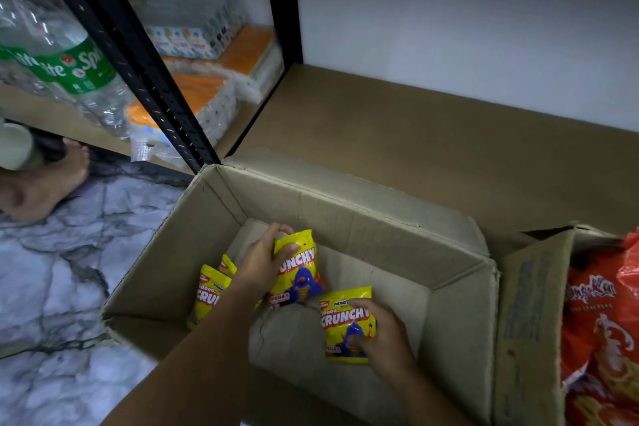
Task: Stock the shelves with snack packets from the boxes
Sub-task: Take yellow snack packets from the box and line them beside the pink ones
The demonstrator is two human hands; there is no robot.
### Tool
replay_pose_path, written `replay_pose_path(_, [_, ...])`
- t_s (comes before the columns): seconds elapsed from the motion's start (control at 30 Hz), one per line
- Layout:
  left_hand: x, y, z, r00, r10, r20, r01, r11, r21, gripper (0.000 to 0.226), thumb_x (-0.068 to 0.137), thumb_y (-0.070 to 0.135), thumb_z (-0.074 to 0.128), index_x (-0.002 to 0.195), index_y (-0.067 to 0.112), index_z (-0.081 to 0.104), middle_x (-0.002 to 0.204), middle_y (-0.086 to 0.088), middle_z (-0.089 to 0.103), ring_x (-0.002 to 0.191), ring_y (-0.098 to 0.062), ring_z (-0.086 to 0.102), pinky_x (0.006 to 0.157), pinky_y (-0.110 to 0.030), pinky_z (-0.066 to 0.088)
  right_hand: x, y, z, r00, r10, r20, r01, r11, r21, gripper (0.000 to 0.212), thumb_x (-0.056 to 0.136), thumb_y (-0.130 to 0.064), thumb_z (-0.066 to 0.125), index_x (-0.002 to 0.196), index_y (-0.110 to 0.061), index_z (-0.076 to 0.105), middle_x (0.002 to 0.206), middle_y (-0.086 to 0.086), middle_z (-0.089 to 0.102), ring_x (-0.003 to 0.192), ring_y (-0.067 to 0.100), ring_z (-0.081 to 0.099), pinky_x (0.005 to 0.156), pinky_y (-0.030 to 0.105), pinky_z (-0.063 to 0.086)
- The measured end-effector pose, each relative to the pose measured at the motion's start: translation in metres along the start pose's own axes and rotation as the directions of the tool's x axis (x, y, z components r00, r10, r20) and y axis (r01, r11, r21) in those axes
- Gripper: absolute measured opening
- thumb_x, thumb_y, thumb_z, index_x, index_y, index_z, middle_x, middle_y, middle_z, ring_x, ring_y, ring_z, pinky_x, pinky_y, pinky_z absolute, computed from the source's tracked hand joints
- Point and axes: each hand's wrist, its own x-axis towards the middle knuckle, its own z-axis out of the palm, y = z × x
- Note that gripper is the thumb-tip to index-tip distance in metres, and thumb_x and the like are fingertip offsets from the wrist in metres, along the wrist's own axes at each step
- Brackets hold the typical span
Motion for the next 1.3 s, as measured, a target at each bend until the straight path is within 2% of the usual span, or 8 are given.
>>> replay_pose_path(0.13, [-0.006,-0.005,0.005,0.985,-0.043,0.164,0.056,0.995,-0.077,0.061,0.074,0.037,0.086,0.116,0.052,0.044,0.096,0.001,0.053,0.076,-0.013,0.057,0.067,-0.029,0.051,0.000,0.001,-0.001,0.998,0.003,-0.068,-0.004,1.000,-0.025,0.055,0.070,-0.001,0.084,0.113,-0.032,0.068,0.114,-0.002,0.056,0.097,0.009,0.057,0.064,0.003,0.046])
replay_pose_path(0.23, [-0.010,-0.004,0.010,0.954,-0.079,0.289,0.061,0.996,0.071,0.089,0.059,0.014,0.093,0.116,0.058,0.041,0.112,0.006,0.047,0.090,-0.012,0.056,0.077,-0.033,0.056,0.001,0.003,0.000,0.992,0.026,-0.120,-0.024,0.999,0.022,0.054,0.073,-0.001,0.083,0.117,-0.029,0.067,0.117,-0.001,0.055,0.102,0.011,0.058,0.066,0.008,0.048])
replay_pose_path(0.4, [-0.019,0.006,0.026,0.950,-0.036,0.311,-0.007,0.991,0.135,0.047,0.084,-0.001,0.066,0.100,0.039,0.047,0.087,-0.005,0.065,0.080,-0.023,0.067,0.063,-0.039,0.057,0.004,0.003,-0.003,0.975,0.076,-0.207,-0.066,0.996,0.056,0.052,0.078,0.000,0.080,0.122,-0.022,0.066,0.118,-0.001,0.052,0.106,0.016,0.057,0.061,0.006,0.044])
replay_pose_path(0.5, [-0.025,0.012,0.035,0.947,-0.008,0.320,-0.044,0.987,0.153,0.047,0.092,-0.002,0.049,0.107,0.041,0.043,0.091,-0.002,0.059,0.081,-0.018,0.062,0.060,-0.028,0.051,0.005,0.005,-0.003,0.961,0.087,-0.263,-0.069,0.995,0.079,0.051,0.078,0.001,0.079,0.122,-0.022,0.066,0.119,0.001,0.052,0.107,0.018,0.057,0.070,0.011,0.049])
replay_pose_path(0.63, [-0.026,0.008,0.040,0.890,-0.032,0.455,-0.041,0.988,0.151,0.066,0.066,0.000,0.076,0.108,0.043,0.048,0.122,0.003,0.043,0.108,-0.014,0.054,0.077,-0.024,0.056,0.008,0.006,-0.003,0.944,0.103,-0.313,-0.083,0.994,0.075,0.053,0.076,0.004,0.078,0.122,-0.020,0.068,0.119,0.003,0.052,0.111,0.024,0.058,0.091,0.038,0.055])
replay_pose_path(0.77, [-0.029,-0.003,0.042,0.886,-0.071,0.458,0.010,0.991,0.134,0.051,0.064,-0.006,0.076,0.092,0.036,0.064,0.117,0.002,0.062,0.104,-0.017,0.064,0.078,-0.036,0.060,0.007,0.007,-0.005,0.942,0.123,-0.313,-0.102,0.991,0.085,0.051,0.079,0.004,0.076,0.125,-0.018,0.068,0.124,0.005,0.052,0.113,0.023,0.057,0.090,0.033,0.054])
replay_pose_path(1.17, [-0.053,0.039,0.018,0.914,-0.122,0.388,0.144,0.989,-0.029,0.051,0.073,-0.001,0.083,0.107,0.032,0.065,0.115,0.015,0.055,0.100,-0.008,0.060,0.062,-0.015,0.055,-0.018,-0.034,-0.022,0.929,0.099,-0.356,-0.072,0.994,0.088,0.049,0.086,0.002,0.070,0.131,-0.017,0.063,0.122,-0.003,0.047,0.114,0.017,0.055,0.094,0.038,0.055])
replay_pose_path(1.3, [-0.089,0.095,-0.021,0.928,-0.138,0.345,0.196,0.971,-0.137,0.057,0.070,-0.002,0.085,0.105,0.039,0.066,0.125,0.004,0.058,0.111,-0.020,0.063,0.068,-0.032,0.063,-0.072,-0.095,-0.059,0.938,0.058,-0.342,-0.037,0.997,0.069,0.050,0.087,-0.002,0.070,0.132,-0.022,0.062,0.125,-0.004,0.047,0.109,0.010,0.054,0.093,0.032,0.055])
